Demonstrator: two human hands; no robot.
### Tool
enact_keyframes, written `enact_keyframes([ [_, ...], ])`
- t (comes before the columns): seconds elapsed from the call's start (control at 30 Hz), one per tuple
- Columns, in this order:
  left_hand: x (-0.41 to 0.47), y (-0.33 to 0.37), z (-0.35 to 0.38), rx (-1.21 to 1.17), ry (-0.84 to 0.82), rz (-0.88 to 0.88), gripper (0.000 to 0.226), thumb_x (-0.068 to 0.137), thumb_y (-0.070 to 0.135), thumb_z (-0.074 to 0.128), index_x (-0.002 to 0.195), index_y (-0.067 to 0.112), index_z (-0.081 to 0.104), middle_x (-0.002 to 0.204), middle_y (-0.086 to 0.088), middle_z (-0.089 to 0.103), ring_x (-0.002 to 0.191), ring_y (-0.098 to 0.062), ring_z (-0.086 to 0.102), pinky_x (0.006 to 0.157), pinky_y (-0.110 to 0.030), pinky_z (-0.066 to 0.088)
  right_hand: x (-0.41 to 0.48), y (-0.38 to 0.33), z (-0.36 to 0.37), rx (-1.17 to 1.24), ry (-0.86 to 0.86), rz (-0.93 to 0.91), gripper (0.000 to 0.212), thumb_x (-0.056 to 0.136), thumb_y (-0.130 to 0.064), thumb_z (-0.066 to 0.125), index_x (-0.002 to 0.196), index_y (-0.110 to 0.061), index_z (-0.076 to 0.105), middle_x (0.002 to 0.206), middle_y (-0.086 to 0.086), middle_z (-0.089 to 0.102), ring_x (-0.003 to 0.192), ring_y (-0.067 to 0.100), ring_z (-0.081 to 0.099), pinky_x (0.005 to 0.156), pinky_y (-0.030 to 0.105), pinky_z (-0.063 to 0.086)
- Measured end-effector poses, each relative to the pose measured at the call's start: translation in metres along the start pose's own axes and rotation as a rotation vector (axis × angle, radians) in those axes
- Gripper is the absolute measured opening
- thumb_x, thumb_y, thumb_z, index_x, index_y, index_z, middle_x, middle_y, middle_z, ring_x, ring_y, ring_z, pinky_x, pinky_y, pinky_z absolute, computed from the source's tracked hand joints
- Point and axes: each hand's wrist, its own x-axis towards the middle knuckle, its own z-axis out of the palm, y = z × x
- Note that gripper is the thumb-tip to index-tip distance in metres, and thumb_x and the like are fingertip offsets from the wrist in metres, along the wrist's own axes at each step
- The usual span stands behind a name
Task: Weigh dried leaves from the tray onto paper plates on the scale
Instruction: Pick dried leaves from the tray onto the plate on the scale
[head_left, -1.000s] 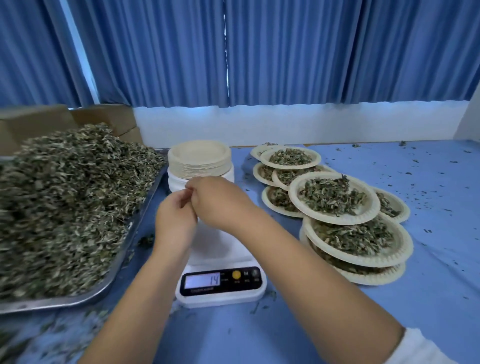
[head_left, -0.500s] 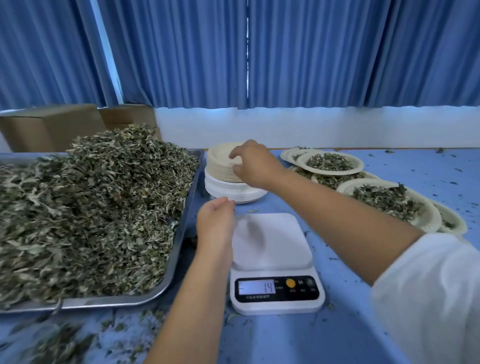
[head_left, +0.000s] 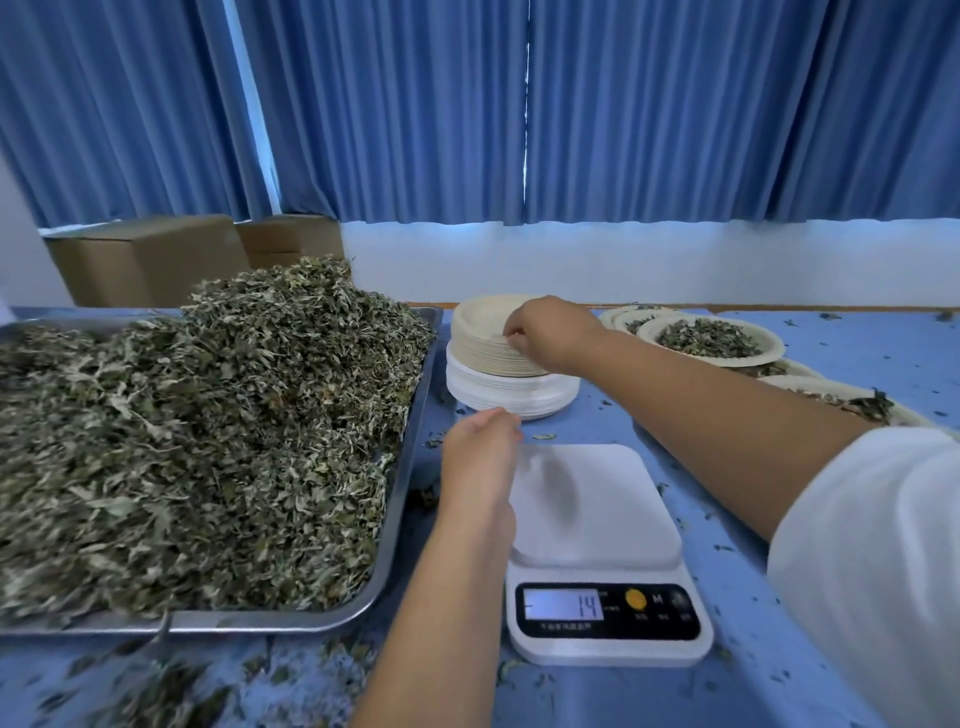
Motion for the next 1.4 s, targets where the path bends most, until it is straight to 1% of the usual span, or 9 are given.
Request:
enact_keyframes([
  [0.13,-0.001,0.003,0.0,-0.025,-0.01,-0.048,0.016,0.092,0.008,0.052,0.079,0.015,0.057,0.079,0.001,0.06,0.078,-0.012,0.058,0.077,-0.024,0.045,0.003,-0.005,0.001,-0.116,0.084,-0.004,0.025,0.092,-0.001,0.045,0.111,-0.007,0.06,0.11,0.012,0.06,0.097,0.031,0.058,0.067,0.03,0.036],
  [0.4,-0.001,0.011,-0.009,-0.152,-0.053,-0.05,0.018,0.096,0.008,0.048,0.08,0.009,0.057,0.084,-0.001,0.062,0.079,-0.012,0.061,0.088,-0.029,0.048,-0.04,-0.005,-0.022,0.306,0.321,0.009,0.028,0.1,-0.012,0.042,0.12,-0.005,0.06,0.117,0.012,0.063,0.108,0.027,0.055,0.091,0.03,0.04],
  [0.6,0.004,0.023,-0.019,-0.279,-0.062,-0.078,0.042,0.102,0.036,0.029,0.12,0.006,0.053,0.102,-0.006,0.063,0.097,-0.023,0.061,0.088,-0.032,0.046,-0.139,-0.01,-0.008,0.584,0.403,-0.097,0.022,0.096,-0.012,0.055,0.114,-0.009,0.067,0.102,-0.005,0.064,0.1,0.009,0.059,0.091,0.018,0.044],
  [0.73,0.006,0.026,-0.026,-0.296,-0.003,-0.068,0.05,0.098,0.049,0.033,0.098,0.008,0.06,0.099,-0.008,0.065,0.086,-0.021,0.064,0.076,-0.032,0.052,-0.184,-0.009,0.005,0.729,0.337,-0.074,0.022,0.094,-0.015,0.058,0.111,-0.02,0.07,0.102,-0.019,0.063,0.101,-0.001,0.059,0.092,0.015,0.046],
  [0.93,-0.004,0.023,-0.023,0.01,0.07,-0.035,0.017,0.092,0.023,0.055,0.081,0.012,0.06,0.046,0.005,0.058,0.051,-0.013,0.053,0.046,-0.019,0.05,-0.204,0.002,0.016,0.851,0.312,-0.04,0.021,0.089,-0.006,0.064,0.103,-0.018,0.074,0.101,-0.007,0.067,0.095,-0.002,0.061,0.088,0.01,0.045],
  [1.1,-0.009,0.017,-0.022,0.262,0.074,-0.017,0.019,0.081,-0.005,0.052,0.064,0.004,0.055,0.051,-0.007,0.056,0.049,-0.018,0.05,0.055,-0.024,0.043,-0.203,0.009,0.018,1.007,0.401,0.051,0.024,0.09,-0.005,0.061,0.089,-0.026,0.072,0.092,-0.011,0.064,0.068,0.0,0.057,0.067,0.01,0.041],
  [1.23,-0.01,0.017,-0.025,0.4,0.019,-0.018,0.018,0.083,0.0,0.048,0.067,0.004,0.055,0.055,-0.006,0.055,0.051,-0.016,0.05,0.053,-0.023,0.048,-0.2,0.016,0.023,1.034,0.437,0.161,0.028,0.088,-0.004,0.058,0.089,-0.029,0.07,0.104,-0.01,0.059,0.091,0.009,0.058,0.084,0.028,0.049],
  [1.3,-0.011,0.016,-0.029,0.46,-0.034,-0.036,0.016,0.083,0.001,0.047,0.068,0.005,0.052,0.056,-0.005,0.054,0.049,-0.015,0.049,0.047,-0.021,0.047,-0.198,0.019,0.024,0.995,0.46,0.206,0.033,0.085,-0.001,0.058,0.088,-0.033,0.068,0.107,-0.011,0.056,0.103,-0.003,0.052,0.095,0.021,0.043],
  [1.4,-0.013,0.018,-0.036,0.567,-0.128,-0.079,0.01,0.083,0.004,0.048,0.076,0.005,0.054,0.056,-0.004,0.055,0.045,-0.013,0.05,0.046,-0.021,0.047,-0.196,0.024,0.026,0.95,0.435,0.283,0.039,0.083,0.0,0.06,0.087,-0.04,0.062,0.112,-0.012,0.052,0.103,-0.006,0.051,0.085,0.0,0.034],
])
